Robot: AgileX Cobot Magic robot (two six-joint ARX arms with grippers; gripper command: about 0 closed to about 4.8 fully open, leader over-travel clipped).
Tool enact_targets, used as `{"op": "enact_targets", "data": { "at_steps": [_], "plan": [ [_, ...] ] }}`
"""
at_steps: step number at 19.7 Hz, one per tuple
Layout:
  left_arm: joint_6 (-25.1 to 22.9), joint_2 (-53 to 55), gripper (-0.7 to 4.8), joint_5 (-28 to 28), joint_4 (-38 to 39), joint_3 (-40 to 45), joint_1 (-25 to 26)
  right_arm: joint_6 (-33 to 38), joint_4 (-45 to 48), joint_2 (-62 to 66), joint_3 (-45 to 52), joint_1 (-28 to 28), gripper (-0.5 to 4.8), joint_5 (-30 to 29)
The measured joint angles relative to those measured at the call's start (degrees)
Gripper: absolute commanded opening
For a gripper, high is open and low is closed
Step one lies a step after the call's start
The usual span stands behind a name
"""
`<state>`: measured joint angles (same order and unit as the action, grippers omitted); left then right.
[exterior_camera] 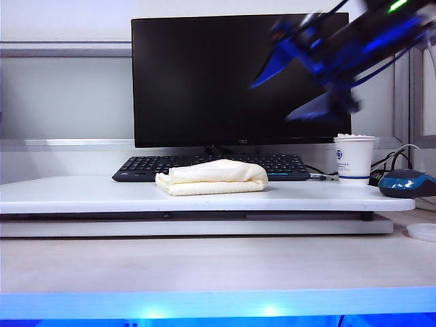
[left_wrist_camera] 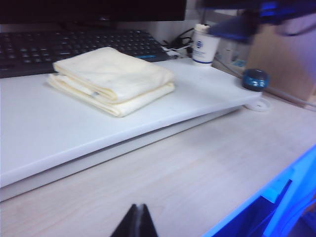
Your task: Wipe the tabletop with a clean cloth to remove dust and stains.
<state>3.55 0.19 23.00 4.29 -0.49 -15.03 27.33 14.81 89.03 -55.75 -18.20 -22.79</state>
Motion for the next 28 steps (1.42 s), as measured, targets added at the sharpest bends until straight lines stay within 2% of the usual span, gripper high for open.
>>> {"op": "enact_targets", "data": {
  "at_steps": [6,15,16,18,19,20,25,28],
  "plan": [
    [0.0,0.0,-0.06,-0.02,0.02,0.0,0.04,-0.04,-2.73,14.97,-12.37,-0.09,4.79,0.17],
    [0.0,0.0,-0.06,-0.02,0.0,0.0,0.04,-0.09,-4.7,29.4,-22.56,-1.51,4.79,1.25],
    [0.0,0.0,-0.06,-0.02,0.02,0.0,0.04,-0.13,-4.92,30.84,-24.24,-1.66,4.48,1.57],
    [0.0,0.0,-0.06,-0.02,0.02,0.0,0.04,-0.11,-5.95,32.79,-27.15,-2.14,1.6,2.25],
    [0.0,0.0,-0.06,-0.02,0.02,0.0,0.04,-0.13,-6.36,33.27,-27.43,-2.4,0.53,2.45],
    [0.0,0.0,-0.06,-0.02,0.02,0.0,0.04,-0.35,-6.45,33.62,-27.3,-2.45,-0.09,2.6],
    [0.0,0.0,-0.06,-0.02,0.02,0.0,0.04,-1.55,-7.89,33.7,-27.23,-2.78,-0.06,3.04],
    [0.0,0.0,-0.06,-0.02,0.02,0.0,0.04,-4.33,-12.52,32.44,-27.45,-3.3,-0.06,8.74]
  ]
}}
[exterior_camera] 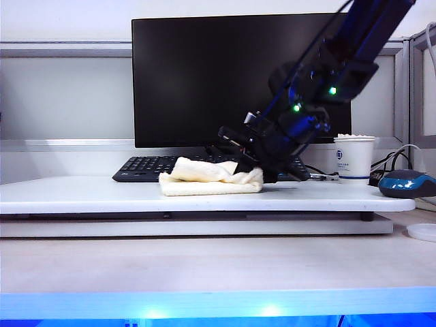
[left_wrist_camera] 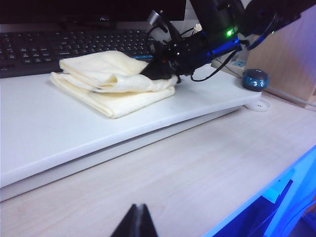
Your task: Wipe the tabletop with a clean cloth to remove dust and stains.
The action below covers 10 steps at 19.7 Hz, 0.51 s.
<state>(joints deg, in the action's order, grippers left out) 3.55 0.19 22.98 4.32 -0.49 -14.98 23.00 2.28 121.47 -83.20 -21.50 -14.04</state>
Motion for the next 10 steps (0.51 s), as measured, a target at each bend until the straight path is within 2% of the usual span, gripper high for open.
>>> {"op": "enact_targets", "data": {
  "at_steps": [5,10],
  "plan": [
    [0.0,0.0,-0.06,-0.09,0.0,0.0,0.0,-0.31,0.55,-5.22,7.19,2.32,-0.06,3.17],
    [0.0,0.0,-0.06,-0.22,0.0,0.0,0.0,-1.01,4.11,-13.88,19.76,9.6,-0.06,3.54]
  ]
}}
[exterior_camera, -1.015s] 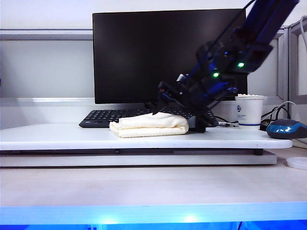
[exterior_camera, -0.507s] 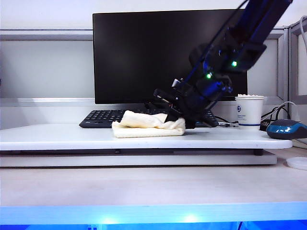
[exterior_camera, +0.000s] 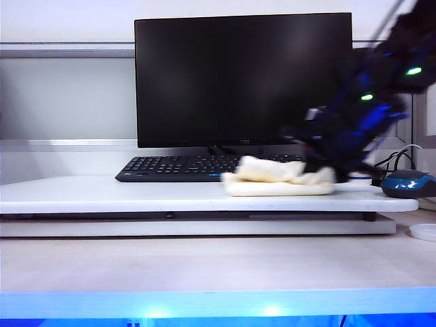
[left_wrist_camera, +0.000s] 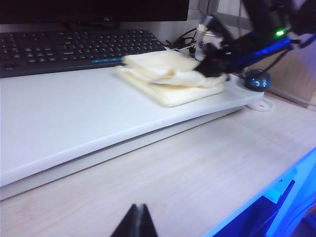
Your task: Wipe the tabletop with a clean cloth to remove dust and stains.
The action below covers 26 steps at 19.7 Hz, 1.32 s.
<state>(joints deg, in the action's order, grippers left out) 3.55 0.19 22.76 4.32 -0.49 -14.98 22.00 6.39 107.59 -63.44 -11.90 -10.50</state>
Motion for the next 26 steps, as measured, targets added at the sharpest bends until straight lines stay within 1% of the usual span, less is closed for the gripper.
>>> {"op": "enact_targets", "data": {
  "at_steps": [3,6,8,11,15,22,25,26],
  "plan": [
    [0.0,0.0,-0.06,-0.02,-0.02,0.0,0.0,-3.26,-2.05,-3.06,2.38,1.16,-0.06,0.9],
    [0.0,0.0,-0.06,-0.66,-0.02,0.0,0.0,-4.61,-2.6,-3.23,2.32,0.04,-0.06,2.19],
    [0.0,0.0,-0.06,-0.87,-0.02,0.0,0.0,-4.74,-2.19,-3.21,2.25,-1.64,-0.06,3.76],
    [0.0,0.0,-0.06,-0.9,-0.02,0.0,0.0,-4.76,-3.15,-1.55,-0.59,-5.51,-0.06,4.26],
    [0.2,0.0,-0.06,-0.9,0.0,0.0,0.0,-3.82,-7.65,5.79,-11.8,-10.38,-0.06,3.61],
    [0.22,0.0,-0.06,-0.9,-0.02,0.0,0.0,-1.66,-15.17,21.09,-35.63,-21.44,-0.06,3.34],
    [0.24,0.0,-0.06,-0.9,-0.02,0.0,0.0,-0.52,-18.82,28.3,-47.65,-25.7,-0.06,2.03],
    [0.24,0.0,-0.06,-0.9,-0.02,0.0,0.0,-0.13,-21.42,30.77,-52.52,-26.97,-0.06,1.84]
  ]
}}
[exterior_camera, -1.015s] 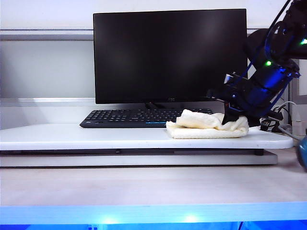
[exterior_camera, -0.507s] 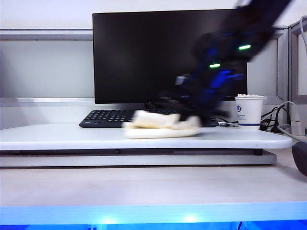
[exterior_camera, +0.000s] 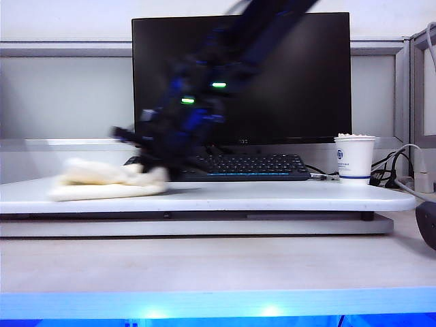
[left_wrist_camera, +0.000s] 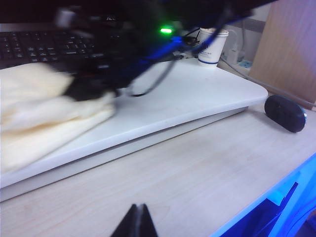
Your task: Wipe the tabletop with a clean cloth to remove dust and stains.
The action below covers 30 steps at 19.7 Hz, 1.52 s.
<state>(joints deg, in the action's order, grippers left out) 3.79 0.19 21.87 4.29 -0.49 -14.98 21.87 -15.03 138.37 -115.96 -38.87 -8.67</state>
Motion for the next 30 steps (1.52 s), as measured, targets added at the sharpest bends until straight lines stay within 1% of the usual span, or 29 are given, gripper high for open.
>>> {"op": "enact_targets", "data": {
  "at_steps": [3,4,8,11,13,16,18,22,23,25,27,28,30],
  "plan": [
    [0.13,0.0,-0.06,0.0,0.0,0.0,0.0,0.79,-4.66,6.67,-12.2,-3.06,-0.06,-1.01],
    [0.7,0.0,-0.06,0.0,0.0,0.0,0.0,1.36,-5.77,7.54,-14.14,-3.8,-0.06,-1.22],
    [0.98,0.0,-0.06,0.0,0.0,0.0,0.0,2.29,-6.99,7.63,-14.43,-3.15,-0.06,-1.2],
    [0.98,0.0,-0.06,0.0,0.0,0.0,0.0,2.25,-9.75,7.39,-14.8,-1.18,-0.06,-1.53],
    [0.98,0.0,-0.06,0.0,0.0,0.0,0.0,1.09,-12.2,6.86,-14.99,1.11,-0.06,0.15],
    [1.01,0.0,-0.06,0.0,0.0,0.0,0.0,-0.81,-14.45,6.23,-15.02,2.69,-0.06,2.34],
    [0.98,-0.02,-0.06,0.0,0.0,0.0,0.0,-1.44,-14.75,6.12,-14.99,3.34,-0.06,2.51],
    [0.98,0.0,-0.06,0.0,0.0,0.0,0.0,-2.4,-15.98,5.07,-14.47,3.72,-0.06,5.51],
    [0.98,-0.02,-0.06,0.0,0.0,0.0,0.0,-2.43,-15.19,4.13,-12.79,3.74,-0.06,5.86],
    [0.98,0.0,-0.06,-0.02,0.0,0.0,0.0,-2.05,-10.71,0.39,-5.2,4.04,-0.06,5.99],
    [0.98,-0.02,-0.06,-0.02,0.0,0.0,0.0,-1.31,-4.55,-4.57,4.87,5.01,-0.06,5.62],
    [0.98,0.0,-0.06,-0.02,0.0,0.0,0.0,-0.7,0.76,-8.11,12.5,5.97,-0.06,5.4],
    [0.98,0.0,-0.06,-0.09,0.0,0.0,0.0,-0.24,7.52,-13.94,23.58,8.17,-0.06,5.25]
  ]
}}
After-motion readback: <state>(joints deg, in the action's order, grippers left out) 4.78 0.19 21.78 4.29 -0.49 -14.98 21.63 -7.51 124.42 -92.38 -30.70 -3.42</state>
